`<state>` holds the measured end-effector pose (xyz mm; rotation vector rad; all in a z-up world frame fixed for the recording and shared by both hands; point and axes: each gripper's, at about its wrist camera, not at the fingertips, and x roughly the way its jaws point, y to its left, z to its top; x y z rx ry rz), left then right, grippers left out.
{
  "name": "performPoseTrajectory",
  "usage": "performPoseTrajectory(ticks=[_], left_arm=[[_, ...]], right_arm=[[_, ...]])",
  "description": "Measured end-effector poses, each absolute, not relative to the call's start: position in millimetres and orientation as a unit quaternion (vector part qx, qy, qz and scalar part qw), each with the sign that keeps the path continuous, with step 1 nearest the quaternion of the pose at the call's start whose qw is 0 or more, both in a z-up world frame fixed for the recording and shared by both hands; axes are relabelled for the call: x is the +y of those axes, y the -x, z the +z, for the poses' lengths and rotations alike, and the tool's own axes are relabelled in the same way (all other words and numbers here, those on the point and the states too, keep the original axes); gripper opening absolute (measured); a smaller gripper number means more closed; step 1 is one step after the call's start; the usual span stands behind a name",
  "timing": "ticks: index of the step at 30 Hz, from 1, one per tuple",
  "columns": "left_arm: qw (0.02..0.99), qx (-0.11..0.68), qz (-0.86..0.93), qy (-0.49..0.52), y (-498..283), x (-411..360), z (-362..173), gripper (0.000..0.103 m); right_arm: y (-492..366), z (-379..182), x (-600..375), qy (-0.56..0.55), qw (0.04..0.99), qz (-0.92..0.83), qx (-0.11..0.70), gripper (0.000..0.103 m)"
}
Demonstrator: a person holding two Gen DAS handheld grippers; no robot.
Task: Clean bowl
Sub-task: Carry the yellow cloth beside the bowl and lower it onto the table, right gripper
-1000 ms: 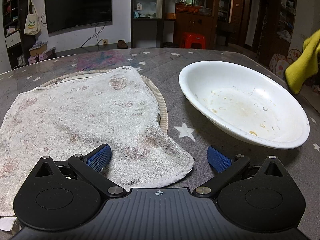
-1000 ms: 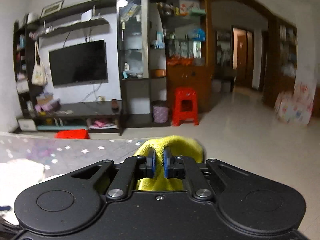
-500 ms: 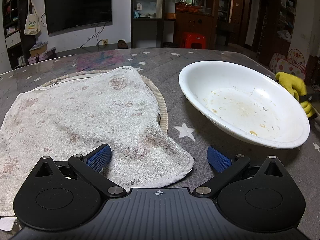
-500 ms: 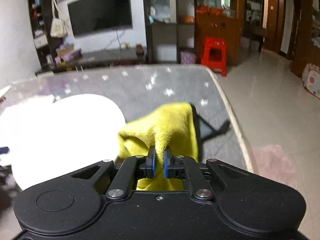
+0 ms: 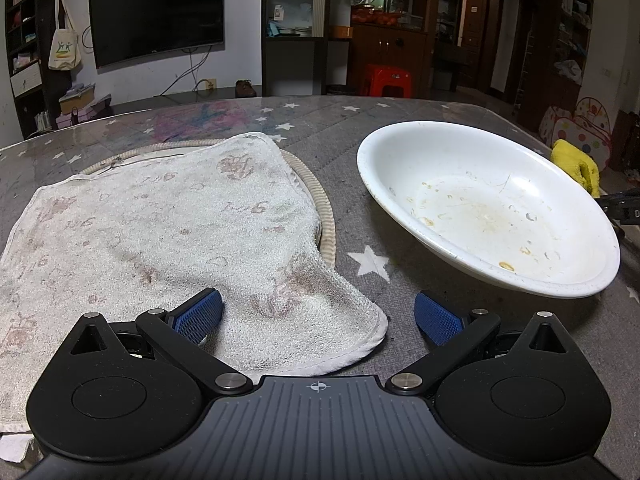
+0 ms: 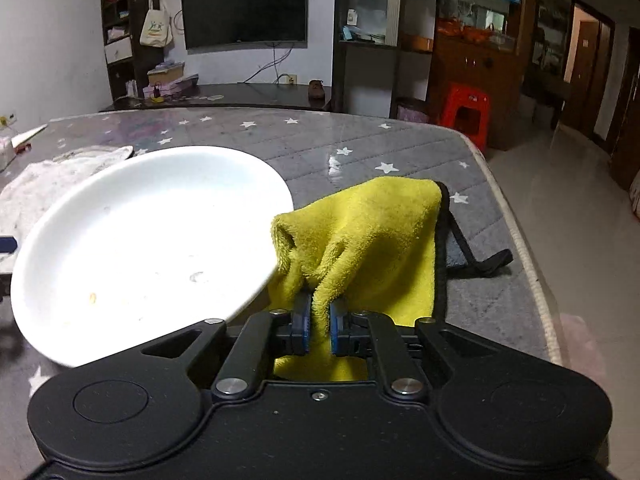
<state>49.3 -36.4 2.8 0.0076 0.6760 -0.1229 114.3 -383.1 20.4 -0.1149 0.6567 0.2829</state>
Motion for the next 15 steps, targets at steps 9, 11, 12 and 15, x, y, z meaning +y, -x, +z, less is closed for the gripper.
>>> performPoseTrajectory(ticks=[9, 11, 12, 15], left_arm=[[0.942, 0.331, -0.059, -0.007, -48.7, -37.9, 3.3, 0.103], [0.942, 0.331, -0.057, -0.012, -48.6, -38.4, 2.8, 0.103], [0.943, 0.329, -0.054, -0.016, -47.2, -38.9, 3.2, 0.103], [0.944, 0.324, -0.047, -0.023, -41.7, -37.9, 5.2, 0.103]], right_arm=[[-92.9, 27.9, -400.0, 0.02, 0.945, 0.106, 0.308, 0.056], [-84.9, 27.9, -405.4, -0.006, 0.946, 0.103, 0.306, 0.062], [-82.8, 27.5, -406.4, -0.011, 0.946, 0.104, 0.306, 0.064], [-71.7, 24.9, -410.5, -0.007, 0.948, 0.098, 0.304, 0.07]])
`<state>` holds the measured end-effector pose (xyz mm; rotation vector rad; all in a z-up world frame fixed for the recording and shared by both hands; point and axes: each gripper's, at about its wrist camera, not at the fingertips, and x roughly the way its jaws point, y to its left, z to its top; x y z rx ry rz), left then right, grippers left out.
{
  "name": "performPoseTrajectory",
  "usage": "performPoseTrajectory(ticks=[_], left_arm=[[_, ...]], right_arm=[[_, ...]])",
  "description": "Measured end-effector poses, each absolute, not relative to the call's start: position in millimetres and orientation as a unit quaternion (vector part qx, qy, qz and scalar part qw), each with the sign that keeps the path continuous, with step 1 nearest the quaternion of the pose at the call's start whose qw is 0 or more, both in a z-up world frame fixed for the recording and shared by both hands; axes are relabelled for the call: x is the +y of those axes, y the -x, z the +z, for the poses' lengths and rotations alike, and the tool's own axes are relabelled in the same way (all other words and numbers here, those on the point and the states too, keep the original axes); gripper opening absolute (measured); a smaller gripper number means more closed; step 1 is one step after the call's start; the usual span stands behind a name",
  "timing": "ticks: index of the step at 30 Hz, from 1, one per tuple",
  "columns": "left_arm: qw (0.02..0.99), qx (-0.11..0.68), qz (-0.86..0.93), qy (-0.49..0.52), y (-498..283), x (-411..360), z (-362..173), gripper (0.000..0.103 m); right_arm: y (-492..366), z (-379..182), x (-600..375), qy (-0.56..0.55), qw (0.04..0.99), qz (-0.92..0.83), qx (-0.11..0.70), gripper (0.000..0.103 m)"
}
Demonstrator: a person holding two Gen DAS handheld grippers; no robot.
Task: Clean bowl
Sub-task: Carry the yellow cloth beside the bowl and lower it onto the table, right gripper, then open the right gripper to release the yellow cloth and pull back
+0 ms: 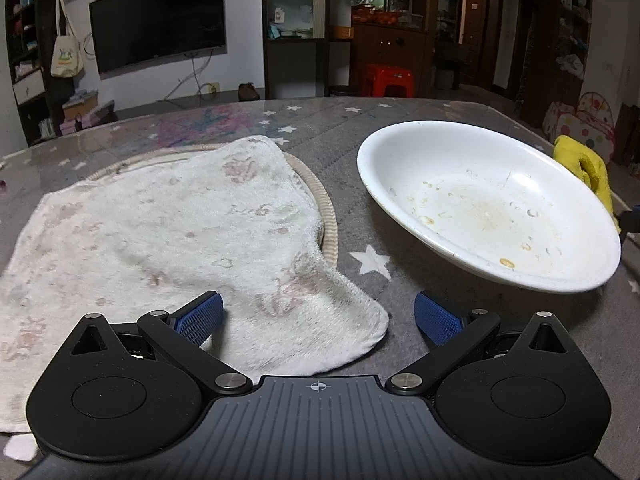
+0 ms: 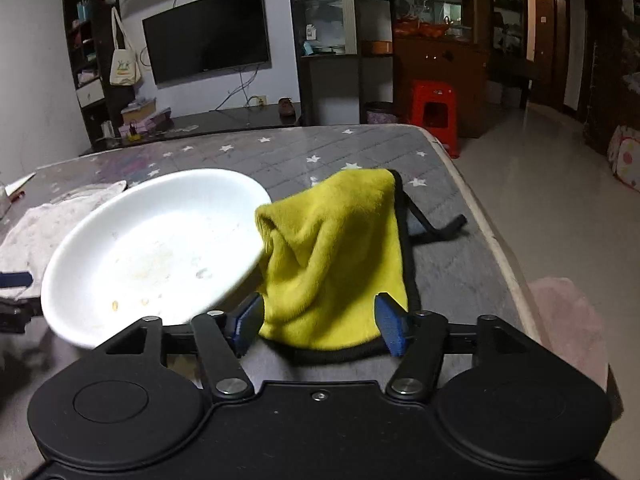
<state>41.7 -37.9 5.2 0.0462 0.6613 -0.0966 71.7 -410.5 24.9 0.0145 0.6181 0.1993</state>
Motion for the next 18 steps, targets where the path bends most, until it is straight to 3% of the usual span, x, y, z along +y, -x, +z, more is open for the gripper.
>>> performPoseTrajectory(ticks=[11, 18], left_arm=[[0.946, 0.322, -0.02, -0.01, -14.1, -5.9, 9.5, 0.103], [0.944, 0.33, -0.006, 0.009, -7.7, 8.2, 2.3, 0.103]], right_arm=[[-72.9, 5.1, -421.8, -0.052, 0.943, 0.071, 0.321, 0.081], [-73.6, -4.2, -401.9, -0.023, 0.948, 0.061, 0.312, 0.097]])
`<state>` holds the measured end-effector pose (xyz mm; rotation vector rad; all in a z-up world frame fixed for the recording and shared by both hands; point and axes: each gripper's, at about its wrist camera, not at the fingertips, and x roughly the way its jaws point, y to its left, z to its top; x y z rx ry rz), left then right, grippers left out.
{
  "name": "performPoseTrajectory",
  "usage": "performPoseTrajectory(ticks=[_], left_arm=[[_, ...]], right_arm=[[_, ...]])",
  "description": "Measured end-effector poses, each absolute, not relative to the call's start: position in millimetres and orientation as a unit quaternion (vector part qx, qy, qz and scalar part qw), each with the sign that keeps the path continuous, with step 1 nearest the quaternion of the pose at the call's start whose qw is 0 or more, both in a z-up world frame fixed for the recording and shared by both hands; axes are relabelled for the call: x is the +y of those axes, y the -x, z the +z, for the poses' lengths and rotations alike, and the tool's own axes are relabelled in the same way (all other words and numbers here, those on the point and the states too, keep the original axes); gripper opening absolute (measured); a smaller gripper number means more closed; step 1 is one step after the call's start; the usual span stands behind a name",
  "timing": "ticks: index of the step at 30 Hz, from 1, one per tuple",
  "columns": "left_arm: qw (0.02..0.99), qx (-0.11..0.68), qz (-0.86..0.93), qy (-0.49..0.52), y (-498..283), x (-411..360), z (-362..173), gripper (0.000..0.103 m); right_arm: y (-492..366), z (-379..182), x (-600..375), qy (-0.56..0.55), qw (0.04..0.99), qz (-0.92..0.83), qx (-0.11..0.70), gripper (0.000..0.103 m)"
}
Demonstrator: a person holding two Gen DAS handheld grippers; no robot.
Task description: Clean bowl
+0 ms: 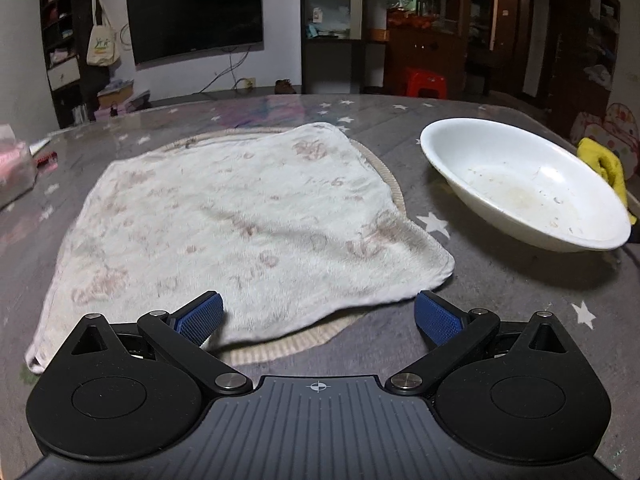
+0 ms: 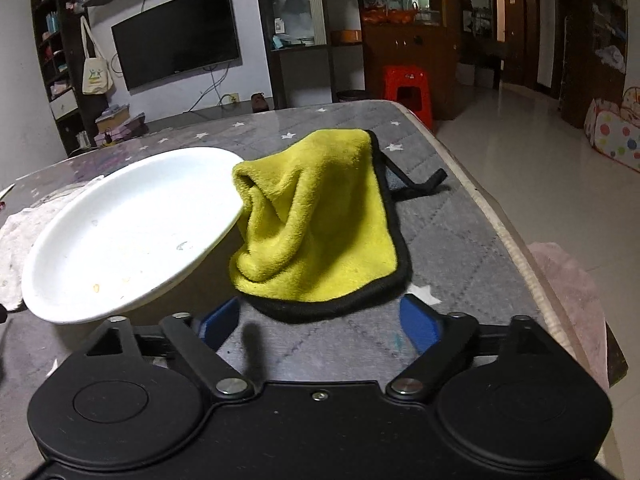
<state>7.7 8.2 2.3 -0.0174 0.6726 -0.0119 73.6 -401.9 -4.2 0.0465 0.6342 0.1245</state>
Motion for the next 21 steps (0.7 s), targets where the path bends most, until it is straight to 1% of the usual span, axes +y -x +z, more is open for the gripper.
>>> performPoseTrajectory(ticks=[4, 21], left_arm=[[0.944, 0.33, -0.005, 0.012, -6.7, 9.6, 1.4, 0.103], [0.944, 0.329, -0.006, 0.012, -8.1, 11.7, -0.9, 0.103]], right_arm=[[-73.8, -8.6, -392.4, 0.005, 0.948, 0.058, 0.312, 0.103], [-78.8, -9.1, -400.9, 0.005, 0.948, 0.056, 0.313, 0.103]])
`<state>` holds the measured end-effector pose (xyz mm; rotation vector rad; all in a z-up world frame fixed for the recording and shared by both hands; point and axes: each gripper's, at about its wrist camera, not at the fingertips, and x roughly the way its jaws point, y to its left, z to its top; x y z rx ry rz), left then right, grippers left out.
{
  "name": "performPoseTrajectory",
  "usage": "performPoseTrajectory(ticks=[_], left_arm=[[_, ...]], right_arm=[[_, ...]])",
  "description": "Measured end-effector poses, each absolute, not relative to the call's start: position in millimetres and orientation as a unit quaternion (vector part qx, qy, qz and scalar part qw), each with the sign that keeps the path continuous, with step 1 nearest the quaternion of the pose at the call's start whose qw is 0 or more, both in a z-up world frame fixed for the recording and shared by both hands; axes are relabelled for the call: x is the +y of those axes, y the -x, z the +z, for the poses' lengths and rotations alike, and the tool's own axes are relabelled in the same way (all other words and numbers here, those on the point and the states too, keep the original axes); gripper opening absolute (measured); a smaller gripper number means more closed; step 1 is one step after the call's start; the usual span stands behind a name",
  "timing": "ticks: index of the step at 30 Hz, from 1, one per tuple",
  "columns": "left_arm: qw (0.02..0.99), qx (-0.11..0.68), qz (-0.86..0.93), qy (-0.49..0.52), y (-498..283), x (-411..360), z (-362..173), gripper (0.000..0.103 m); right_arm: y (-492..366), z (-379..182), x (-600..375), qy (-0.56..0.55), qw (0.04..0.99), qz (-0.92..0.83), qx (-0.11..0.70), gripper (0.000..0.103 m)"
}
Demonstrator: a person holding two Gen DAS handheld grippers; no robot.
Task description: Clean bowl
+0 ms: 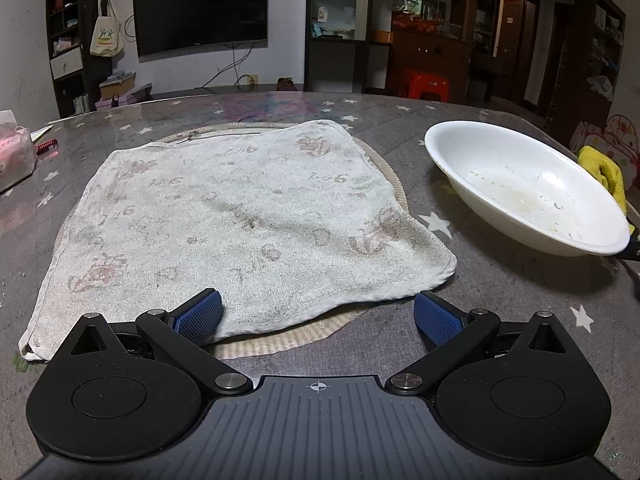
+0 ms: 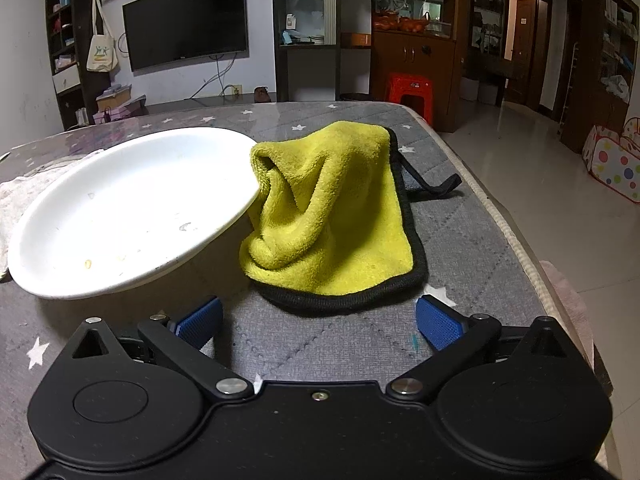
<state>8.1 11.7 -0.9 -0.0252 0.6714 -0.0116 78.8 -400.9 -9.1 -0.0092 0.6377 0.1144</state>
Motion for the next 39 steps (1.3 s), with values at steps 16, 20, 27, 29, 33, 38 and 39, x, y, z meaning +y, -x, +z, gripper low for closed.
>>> performPoseTrajectory(ticks=[16, 20, 27, 29, 33, 38, 39], left_arm=[[0.944, 0.329, -0.006, 0.014, -8.2, 12.3, -0.9, 0.103], [0.944, 0.329, -0.006, 0.014, -8.2, 12.3, -1.1, 0.103], [0.944, 0.329, -0.006, 0.014, -8.0, 12.8, -1.1, 0.103], [0.944, 0.329, -0.006, 0.015, -8.1, 12.3, -0.9, 0.103], [0.944, 0.329, -0.006, 0.014, -8.2, 12.4, -1.1, 0.103], [0.944, 0.329, -0.006, 0.014, -8.1, 12.4, -1.1, 0.103], [0.944, 0.329, -0.006, 0.014, -8.1, 12.5, -1.1, 0.103]], right_arm=[[-75.5, -8.0, -444.0, -0.001, 0.948, 0.061, 0.311, 0.103], [-73.6, -7.5, -441.9, 0.001, 0.948, 0.061, 0.311, 0.103], [-70.5, -7.1, -441.5, 0.002, 0.948, 0.061, 0.312, 0.103], [-69.6, -6.6, -440.0, 0.001, 0.948, 0.061, 0.311, 0.103], [-67.8, -6.3, -441.5, 0.0, 0.948, 0.061, 0.312, 0.103], [-65.3, -5.8, -443.8, 0.0, 0.948, 0.061, 0.312, 0.103], [-64.2, -6.0, -442.9, 0.001, 0.948, 0.061, 0.311, 0.103]])
